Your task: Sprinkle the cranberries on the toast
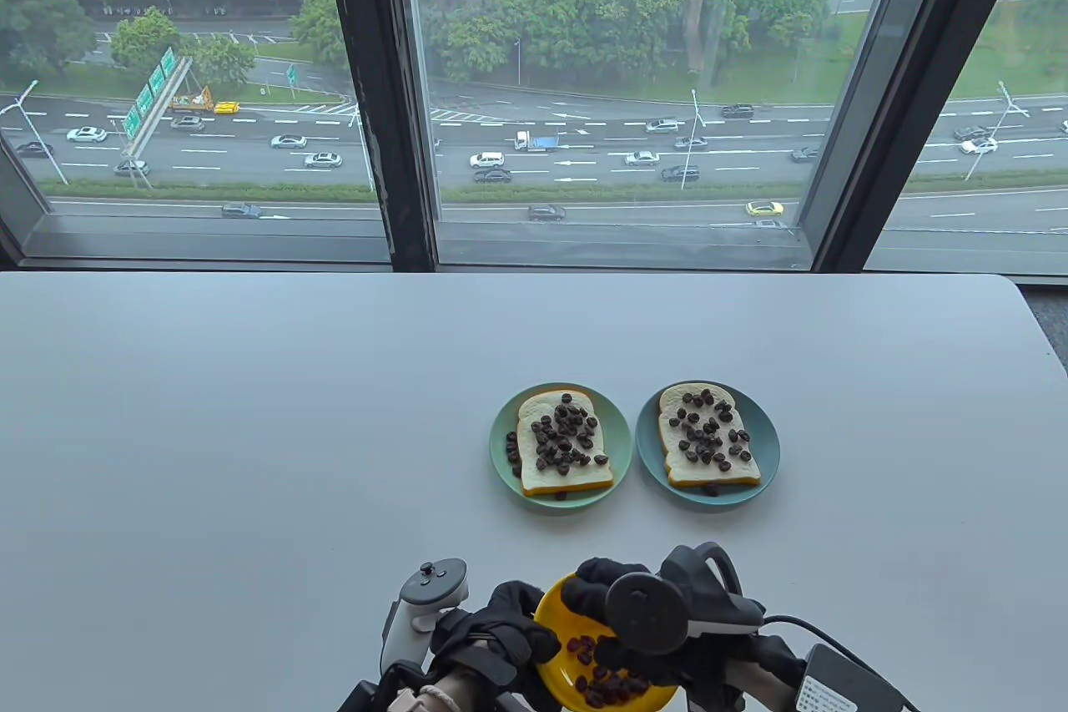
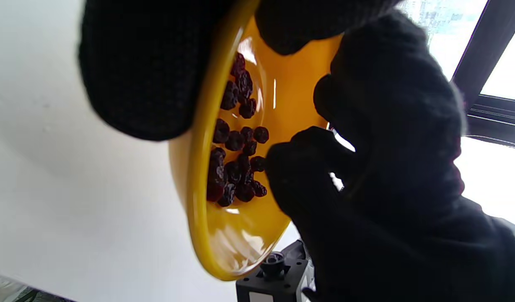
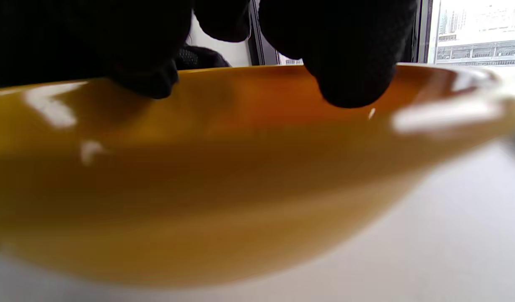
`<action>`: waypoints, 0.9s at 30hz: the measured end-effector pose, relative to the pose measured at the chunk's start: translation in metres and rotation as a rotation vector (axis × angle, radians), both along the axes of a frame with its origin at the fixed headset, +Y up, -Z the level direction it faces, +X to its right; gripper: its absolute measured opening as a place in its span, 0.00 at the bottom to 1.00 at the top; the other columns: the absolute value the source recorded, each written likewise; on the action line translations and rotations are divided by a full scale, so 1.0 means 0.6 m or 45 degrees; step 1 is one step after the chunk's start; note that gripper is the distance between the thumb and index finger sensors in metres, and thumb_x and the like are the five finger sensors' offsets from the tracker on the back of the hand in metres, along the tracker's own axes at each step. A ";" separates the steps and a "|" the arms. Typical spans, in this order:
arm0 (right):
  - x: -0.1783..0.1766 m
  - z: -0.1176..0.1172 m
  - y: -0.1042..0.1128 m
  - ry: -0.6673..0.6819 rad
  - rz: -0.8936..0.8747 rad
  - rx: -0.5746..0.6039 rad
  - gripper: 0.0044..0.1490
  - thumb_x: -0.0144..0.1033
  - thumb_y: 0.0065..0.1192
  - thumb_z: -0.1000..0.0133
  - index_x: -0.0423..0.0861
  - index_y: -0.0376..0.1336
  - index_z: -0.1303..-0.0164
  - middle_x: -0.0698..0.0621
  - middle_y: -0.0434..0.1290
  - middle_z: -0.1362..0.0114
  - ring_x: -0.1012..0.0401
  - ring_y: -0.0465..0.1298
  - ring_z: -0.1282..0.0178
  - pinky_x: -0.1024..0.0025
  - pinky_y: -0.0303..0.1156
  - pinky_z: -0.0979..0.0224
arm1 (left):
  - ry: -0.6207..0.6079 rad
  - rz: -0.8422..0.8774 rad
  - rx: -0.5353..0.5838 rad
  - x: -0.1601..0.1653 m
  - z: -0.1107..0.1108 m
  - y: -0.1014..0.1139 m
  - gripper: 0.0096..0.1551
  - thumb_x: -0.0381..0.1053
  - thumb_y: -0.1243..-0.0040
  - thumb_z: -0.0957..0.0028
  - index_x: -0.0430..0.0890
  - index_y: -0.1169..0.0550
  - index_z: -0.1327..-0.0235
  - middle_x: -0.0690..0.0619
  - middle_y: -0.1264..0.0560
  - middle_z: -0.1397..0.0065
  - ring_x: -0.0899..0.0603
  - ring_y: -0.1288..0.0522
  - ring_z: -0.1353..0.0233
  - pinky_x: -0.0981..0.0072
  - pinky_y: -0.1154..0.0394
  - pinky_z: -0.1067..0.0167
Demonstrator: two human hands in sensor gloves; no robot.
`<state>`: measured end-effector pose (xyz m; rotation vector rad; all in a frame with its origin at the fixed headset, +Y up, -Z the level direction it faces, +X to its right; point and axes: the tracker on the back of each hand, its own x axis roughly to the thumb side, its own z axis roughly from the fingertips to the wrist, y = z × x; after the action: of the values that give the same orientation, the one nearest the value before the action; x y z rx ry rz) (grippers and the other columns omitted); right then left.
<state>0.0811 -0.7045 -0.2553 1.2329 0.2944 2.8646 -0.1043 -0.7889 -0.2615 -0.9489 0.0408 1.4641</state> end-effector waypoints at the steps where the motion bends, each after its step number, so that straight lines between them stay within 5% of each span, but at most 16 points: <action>1: -0.008 0.008 -0.014 0.042 0.107 0.034 0.47 0.53 0.59 0.58 0.58 0.46 0.28 0.44 0.52 0.24 0.45 0.64 0.28 0.65 0.76 0.35 | 0.002 0.006 0.008 0.001 0.000 0.002 0.35 0.40 0.42 0.49 0.50 0.48 0.36 0.40 0.40 0.43 0.38 0.31 0.53 0.58 0.13 0.65; 10: -0.015 0.013 -0.042 0.085 0.074 -0.158 0.38 0.42 0.64 0.58 0.57 0.56 0.35 0.49 0.59 0.28 0.50 0.68 0.33 0.68 0.80 0.42 | -0.021 -0.044 -0.008 0.008 0.005 -0.003 0.36 0.39 0.40 0.50 0.49 0.48 0.37 0.38 0.40 0.45 0.37 0.31 0.54 0.56 0.13 0.67; 18: -0.022 0.037 -0.031 0.118 0.036 0.108 0.20 0.36 0.70 0.63 0.63 0.68 0.62 0.58 0.72 0.42 0.59 0.79 0.49 0.81 0.88 0.57 | -0.041 -0.015 -0.025 0.014 0.013 -0.002 0.36 0.39 0.41 0.50 0.49 0.48 0.37 0.38 0.40 0.45 0.37 0.31 0.55 0.57 0.12 0.67; 27: -0.016 0.035 -0.015 0.077 -0.017 0.203 0.18 0.35 0.73 0.66 0.63 0.71 0.68 0.59 0.76 0.49 0.62 0.82 0.56 0.85 0.89 0.64 | -0.026 -0.019 -0.010 0.011 0.008 -0.001 0.35 0.40 0.41 0.49 0.50 0.48 0.37 0.40 0.40 0.44 0.38 0.31 0.54 0.58 0.12 0.66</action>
<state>0.0714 -0.7136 -0.2342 1.3417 0.0589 2.8923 -0.0974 -0.7895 -0.2565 -0.9678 0.0391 1.4412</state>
